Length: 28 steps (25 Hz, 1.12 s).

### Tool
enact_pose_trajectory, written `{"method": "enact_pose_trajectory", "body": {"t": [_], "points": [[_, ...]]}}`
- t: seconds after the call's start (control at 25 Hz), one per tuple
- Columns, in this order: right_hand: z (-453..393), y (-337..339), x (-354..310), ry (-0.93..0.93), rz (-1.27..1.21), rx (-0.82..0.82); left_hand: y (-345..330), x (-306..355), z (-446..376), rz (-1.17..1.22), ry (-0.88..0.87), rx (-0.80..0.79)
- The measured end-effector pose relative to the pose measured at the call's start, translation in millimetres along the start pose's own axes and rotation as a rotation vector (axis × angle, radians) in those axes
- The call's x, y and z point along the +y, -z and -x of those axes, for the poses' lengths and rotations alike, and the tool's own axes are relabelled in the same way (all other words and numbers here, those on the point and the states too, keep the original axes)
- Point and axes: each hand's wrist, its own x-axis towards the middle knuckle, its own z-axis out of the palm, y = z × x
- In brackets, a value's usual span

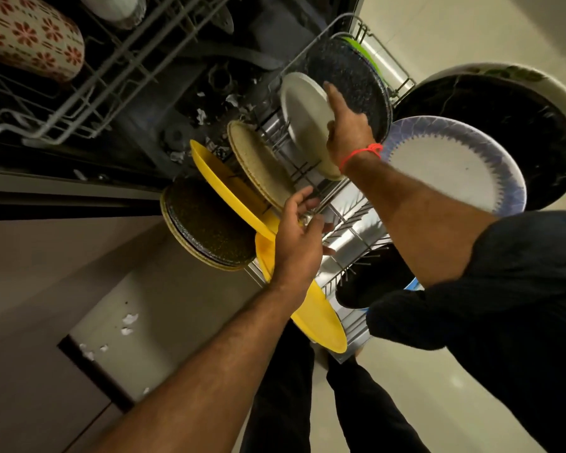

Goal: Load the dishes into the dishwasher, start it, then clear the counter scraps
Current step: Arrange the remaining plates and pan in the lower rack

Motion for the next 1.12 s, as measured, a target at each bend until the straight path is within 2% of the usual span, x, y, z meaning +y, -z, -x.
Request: {"method": "enact_pose_trajectory", "body": {"t": [0.16, 0.32, 0.44, 0.68, 0.84, 1.0, 1.12], "points": [[-0.7, -5.4, 13.8, 0.134, -0.142, 0.019, 3.0, -9.0, -2.1, 0.0, -0.002, 0.006], [26.5, -7.8, 41.2, 0.079, -0.316, 0.185, 6.0, -9.2, 0.7, -0.041, -0.027, 0.011], [67.5, -6.2, 60.2, 0.125, -0.436, 0.307, 8.3, -7.5, 4.4, -0.049, -0.051, 0.012], [147.9, -8.9, 90.1, 0.185, -0.501, 0.393, 15.6, -20.6, 26.9, -0.149, -0.233, 0.065], [179.1, -4.3, 115.1, 0.177, -0.451, 0.5, 20.1, -35.1, 46.9, -0.258, -0.36, 0.114], [193.0, 10.3, 157.7, 0.188, -0.466, 0.539, 1.9, -46.8, 76.8, -0.324, -0.458, 0.196], [194.0, 23.4, 197.0, 0.212, -0.436, 0.521, -27.0, -67.9, 102.9, -0.529, -0.566, 0.254]]}}
